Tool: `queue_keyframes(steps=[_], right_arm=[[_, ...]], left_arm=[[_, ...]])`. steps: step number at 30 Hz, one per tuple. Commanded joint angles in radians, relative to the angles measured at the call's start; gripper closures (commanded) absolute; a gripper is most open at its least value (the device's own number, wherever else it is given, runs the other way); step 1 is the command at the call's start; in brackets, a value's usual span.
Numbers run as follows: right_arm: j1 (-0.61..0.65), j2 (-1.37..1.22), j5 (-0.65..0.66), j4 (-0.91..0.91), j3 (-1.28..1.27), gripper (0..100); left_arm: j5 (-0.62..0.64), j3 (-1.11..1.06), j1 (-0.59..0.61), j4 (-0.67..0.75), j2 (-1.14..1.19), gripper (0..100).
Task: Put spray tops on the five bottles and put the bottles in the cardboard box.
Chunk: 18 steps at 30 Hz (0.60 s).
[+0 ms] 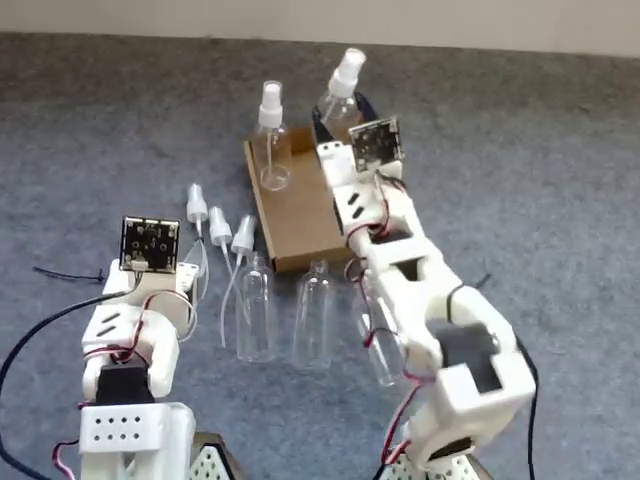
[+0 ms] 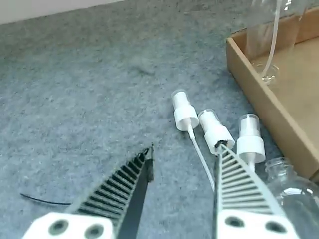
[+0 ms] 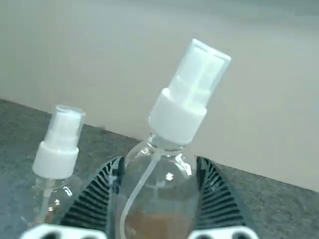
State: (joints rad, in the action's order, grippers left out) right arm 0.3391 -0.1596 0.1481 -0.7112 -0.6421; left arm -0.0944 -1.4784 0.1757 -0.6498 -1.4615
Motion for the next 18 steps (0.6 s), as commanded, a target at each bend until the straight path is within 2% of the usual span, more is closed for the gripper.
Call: queue_keyframes(steps=[1, 8, 18], right_arm=[[-0.019, -0.056, 0.000, -0.091, 0.087, 99.4], [-0.025, -0.216, 0.000, -0.248, 0.110, 99.4], [-0.025, -0.338, 0.000, -0.254, 0.225, 99.4]], left_arm=[[-0.003, -0.002, 0.015, 0.029, -0.012, 81], [-0.003, -0.004, 0.015, 0.029, -0.012, 81], [-0.003, -0.004, 0.015, 0.029, -0.012, 81]])
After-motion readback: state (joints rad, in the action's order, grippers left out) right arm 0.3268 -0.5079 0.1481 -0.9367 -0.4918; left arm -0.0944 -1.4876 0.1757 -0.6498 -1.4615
